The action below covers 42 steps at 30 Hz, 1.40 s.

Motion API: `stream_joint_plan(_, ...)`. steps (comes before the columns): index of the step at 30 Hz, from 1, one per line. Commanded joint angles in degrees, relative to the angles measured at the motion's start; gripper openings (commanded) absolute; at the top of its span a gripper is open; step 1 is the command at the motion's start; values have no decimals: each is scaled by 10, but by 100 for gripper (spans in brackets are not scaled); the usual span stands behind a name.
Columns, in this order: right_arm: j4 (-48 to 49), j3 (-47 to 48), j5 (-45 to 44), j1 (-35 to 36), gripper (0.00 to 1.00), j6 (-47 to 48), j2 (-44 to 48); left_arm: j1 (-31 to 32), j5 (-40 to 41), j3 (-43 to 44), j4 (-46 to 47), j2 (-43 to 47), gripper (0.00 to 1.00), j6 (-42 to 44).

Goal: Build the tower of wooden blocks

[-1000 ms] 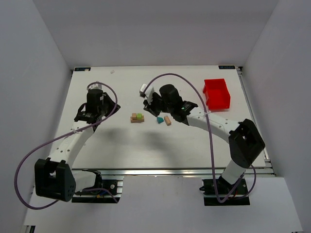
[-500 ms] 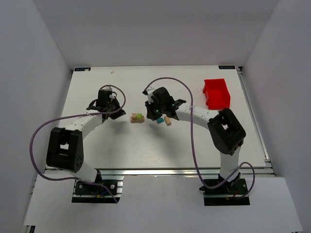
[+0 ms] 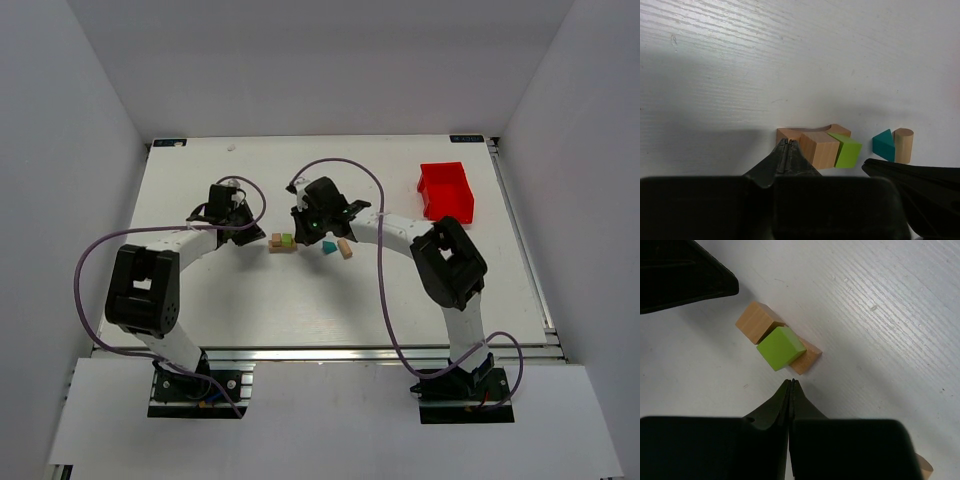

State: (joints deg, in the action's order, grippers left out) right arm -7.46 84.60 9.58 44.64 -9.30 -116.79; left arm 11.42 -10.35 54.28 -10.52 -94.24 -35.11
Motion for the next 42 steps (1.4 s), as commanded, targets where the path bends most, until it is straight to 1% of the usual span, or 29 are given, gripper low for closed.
stream_joint_plan(1,-7,35,3,2,0,-9,-15,3,-22,18,16,2,0,8)
stream_joint_plan(10,-11,65,6,2,0,-6,-41,3,-22,18,15,0,0,13)
stream_joint_plan(23,-18,86,-1,1,0,-5,-59,4,-35,20,19,-5,0,15)
stream_joint_plan(33,-20,87,-5,2,0,-5,-60,4,-47,18,26,-5,0,19)
stream_joint_plan(37,-20,80,-25,2,0,-12,-54,4,-56,16,31,-6,0,20)
stream_joint_plan(42,4,58,-33,1,0,-19,-36,5,-58,18,30,-6,0,22)
